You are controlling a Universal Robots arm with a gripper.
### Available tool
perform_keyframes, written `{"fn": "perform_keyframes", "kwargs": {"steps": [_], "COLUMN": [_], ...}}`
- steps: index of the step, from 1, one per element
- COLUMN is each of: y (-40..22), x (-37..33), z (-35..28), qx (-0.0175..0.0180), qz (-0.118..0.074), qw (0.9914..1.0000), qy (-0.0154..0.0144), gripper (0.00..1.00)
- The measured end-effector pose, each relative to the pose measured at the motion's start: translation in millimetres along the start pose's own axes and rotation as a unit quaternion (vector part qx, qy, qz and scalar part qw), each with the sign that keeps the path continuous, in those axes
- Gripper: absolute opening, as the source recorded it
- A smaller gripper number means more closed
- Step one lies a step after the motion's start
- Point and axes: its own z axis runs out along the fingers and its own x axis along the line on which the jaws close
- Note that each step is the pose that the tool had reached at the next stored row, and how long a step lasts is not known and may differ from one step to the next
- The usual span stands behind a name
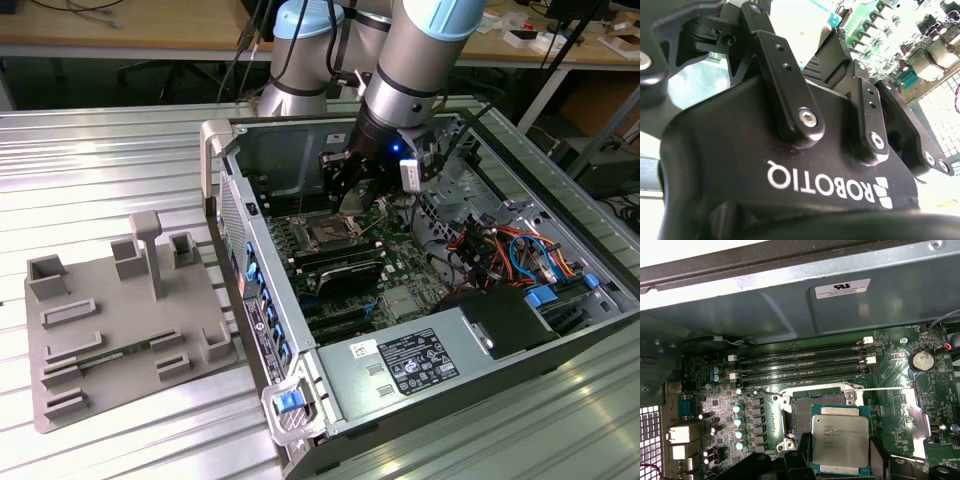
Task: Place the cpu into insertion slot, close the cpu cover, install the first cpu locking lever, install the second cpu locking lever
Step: 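Place the cpu into insertion slot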
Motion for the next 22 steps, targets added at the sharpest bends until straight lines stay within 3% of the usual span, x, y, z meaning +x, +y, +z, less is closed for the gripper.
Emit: {"fn": "perform_keyframes", "kwargs": {"steps": [22], "y": [-0.1], "x": [0.0], "z": [0.9], "qx": [0.0000], "qz": [0.009], "qw": [0.99996], "qy": [-0.0005], "gripper": [0.55]}}
